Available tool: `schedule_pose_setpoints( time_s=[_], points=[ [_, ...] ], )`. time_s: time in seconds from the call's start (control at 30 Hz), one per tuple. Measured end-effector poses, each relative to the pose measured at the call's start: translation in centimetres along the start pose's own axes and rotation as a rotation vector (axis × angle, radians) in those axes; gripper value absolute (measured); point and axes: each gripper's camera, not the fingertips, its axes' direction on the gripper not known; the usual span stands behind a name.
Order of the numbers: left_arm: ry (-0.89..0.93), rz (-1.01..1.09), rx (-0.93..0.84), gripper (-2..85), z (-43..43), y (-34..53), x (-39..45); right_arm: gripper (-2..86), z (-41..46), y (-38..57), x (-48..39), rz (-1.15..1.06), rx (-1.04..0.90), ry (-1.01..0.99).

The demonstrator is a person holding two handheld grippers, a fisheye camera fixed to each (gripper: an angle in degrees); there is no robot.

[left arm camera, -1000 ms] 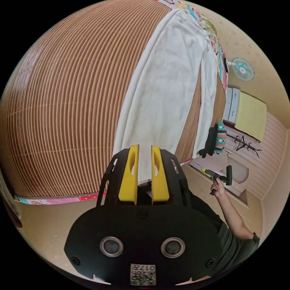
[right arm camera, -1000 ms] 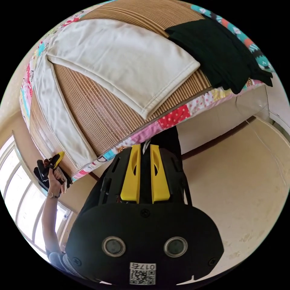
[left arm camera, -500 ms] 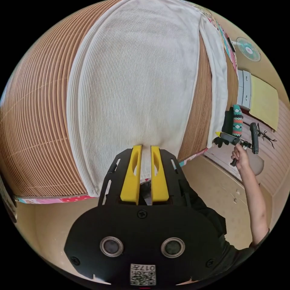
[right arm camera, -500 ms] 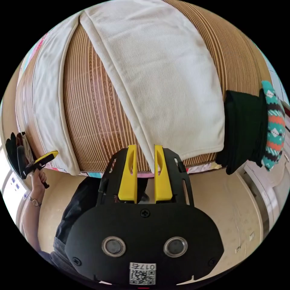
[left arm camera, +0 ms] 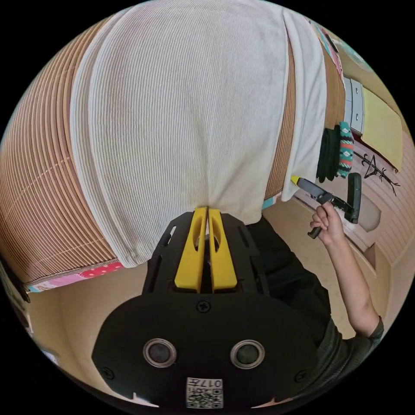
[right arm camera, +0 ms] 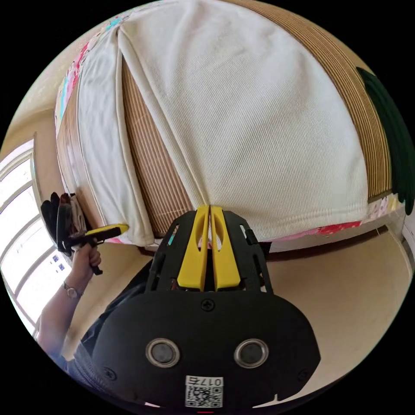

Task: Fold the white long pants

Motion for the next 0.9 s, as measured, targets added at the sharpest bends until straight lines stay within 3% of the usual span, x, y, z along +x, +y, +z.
schedule_pose_setpoints(
  time_s=[0.2,0.37,0.53,0.8,0.9],
  points=[
    [-0.027,-0.012,-0.008,-1.0,0.7,-0.3,0.0,2.5,-3.4,3.6,1.2,-0.037,0.004,0.028],
    [-0.013,-0.055,-0.009,-1.0,1.9,-1.2,-0.5,9.3,-9.4,6.0,9.9,0.155,0.115,0.136],
    [0.037,-0.101,-0.021,-1.0,3.3,-2.2,-1.5,13.1,-12.3,6.2,15.6,0.221,0.097,0.168],
    [-0.08,-0.199,-0.072,-1.0,5.6,-4.1,0.2,8.2,-13.1,5.2,16.8,0.164,-0.037,0.066],
    [-0.184,-0.329,0.01,-1.0,6.3,-3.0,2.8,6.8,-14.6,6.0,17.0,0.146,-0.083,0.051]
  ],
)
